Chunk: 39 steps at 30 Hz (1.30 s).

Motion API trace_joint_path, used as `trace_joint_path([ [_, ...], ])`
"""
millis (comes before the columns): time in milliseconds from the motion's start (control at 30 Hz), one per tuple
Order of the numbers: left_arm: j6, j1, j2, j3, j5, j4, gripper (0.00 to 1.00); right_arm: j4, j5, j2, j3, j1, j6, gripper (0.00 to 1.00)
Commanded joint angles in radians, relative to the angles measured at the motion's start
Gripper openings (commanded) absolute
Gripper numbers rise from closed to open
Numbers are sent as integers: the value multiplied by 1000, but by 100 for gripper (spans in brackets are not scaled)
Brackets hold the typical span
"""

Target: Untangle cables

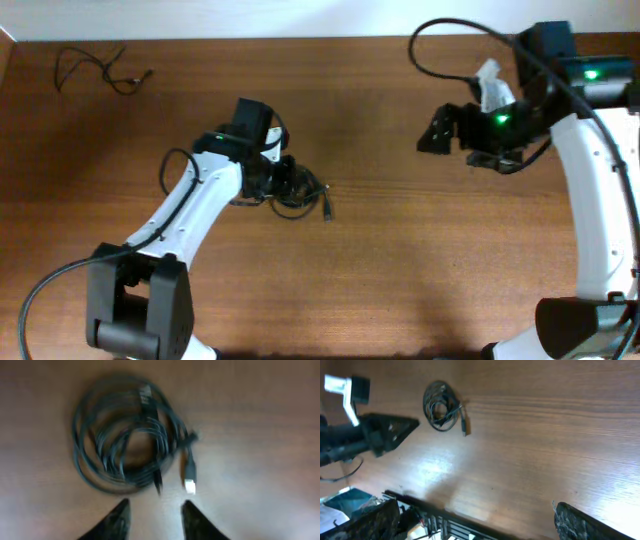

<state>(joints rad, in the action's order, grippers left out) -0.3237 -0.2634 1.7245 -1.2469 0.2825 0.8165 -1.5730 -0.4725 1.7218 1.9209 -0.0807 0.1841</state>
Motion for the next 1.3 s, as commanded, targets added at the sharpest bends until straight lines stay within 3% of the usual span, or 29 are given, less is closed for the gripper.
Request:
trace_joint_path([
  [0,-120,-60,32,8,-168,-68,35,0,2,-8,-5,-64,34,98],
  [167,-129,-81,93,8,-262,-85,39,3,18,-8,-5,-121,34,98],
  [233,-128,-81,123,8,-330,-84,47,3,18,-9,-6,-129,34,98],
  [433,-124,-81,161,8,-323,-99,35,16,17,-8,-6,-129,34,98],
  [567,-124,-81,182,5,-304,-105,0,20,17,-8,-6,-129,34,98],
  [667,-124,-81,175,-29,-296,-62,0,22,22,-8,-6,-129,34,99],
  [733,-124,-81,138,-118,-296,45,0,22,52,-7,-6,-129,34,98],
  [767,-108,-81,109,-170,-274,94,0,23,59,-5,-6,-129,34,98],
  [867,11,-81,-5,-308,7,128,0,30,58,6,-6,-130,42,98],
  [1200,-1,-81,-147,-371,332,89,0,140,-9,37,-6,-170,162,98],
  [1267,-51,-81,-147,-371,409,54,0,169,-14,38,-6,-191,173,98],
])
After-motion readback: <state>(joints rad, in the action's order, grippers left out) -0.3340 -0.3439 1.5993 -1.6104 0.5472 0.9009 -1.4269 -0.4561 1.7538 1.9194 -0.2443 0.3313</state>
